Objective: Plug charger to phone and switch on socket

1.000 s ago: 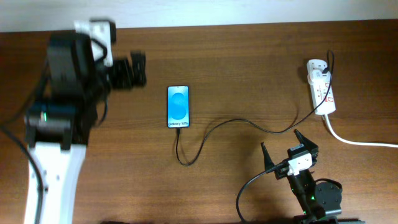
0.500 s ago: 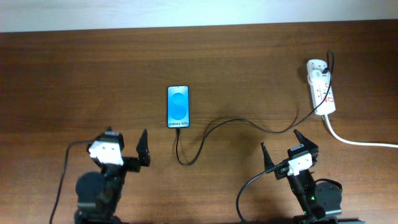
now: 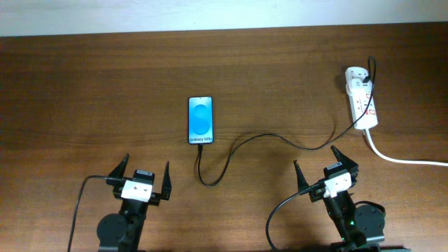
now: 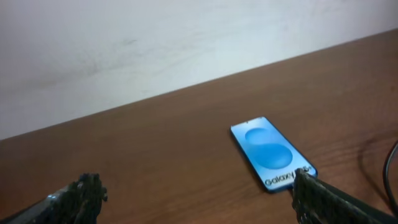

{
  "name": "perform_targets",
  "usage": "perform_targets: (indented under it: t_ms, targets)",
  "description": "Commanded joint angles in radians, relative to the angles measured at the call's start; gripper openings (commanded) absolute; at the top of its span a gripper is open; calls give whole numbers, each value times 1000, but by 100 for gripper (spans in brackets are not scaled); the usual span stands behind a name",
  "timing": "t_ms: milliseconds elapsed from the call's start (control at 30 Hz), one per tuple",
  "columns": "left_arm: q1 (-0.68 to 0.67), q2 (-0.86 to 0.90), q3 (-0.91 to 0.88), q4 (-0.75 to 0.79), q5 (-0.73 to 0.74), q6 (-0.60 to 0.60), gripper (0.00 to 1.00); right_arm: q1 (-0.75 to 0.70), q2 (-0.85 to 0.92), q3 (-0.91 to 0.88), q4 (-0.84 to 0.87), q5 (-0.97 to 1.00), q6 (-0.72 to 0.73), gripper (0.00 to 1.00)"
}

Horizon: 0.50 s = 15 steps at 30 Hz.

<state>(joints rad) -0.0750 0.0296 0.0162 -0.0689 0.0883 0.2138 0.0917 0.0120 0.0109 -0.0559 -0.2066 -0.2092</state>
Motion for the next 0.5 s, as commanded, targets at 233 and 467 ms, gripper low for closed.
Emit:
perform_targets:
  t_ms: [233,467]
  targets:
    - [-3,-24,-8,-6,-14,19,100,6,-8,-5,-6,2,8,98]
    - [-3,-24,-8,-6,-14,19,100,6,-8,-5,-6,2,8,99]
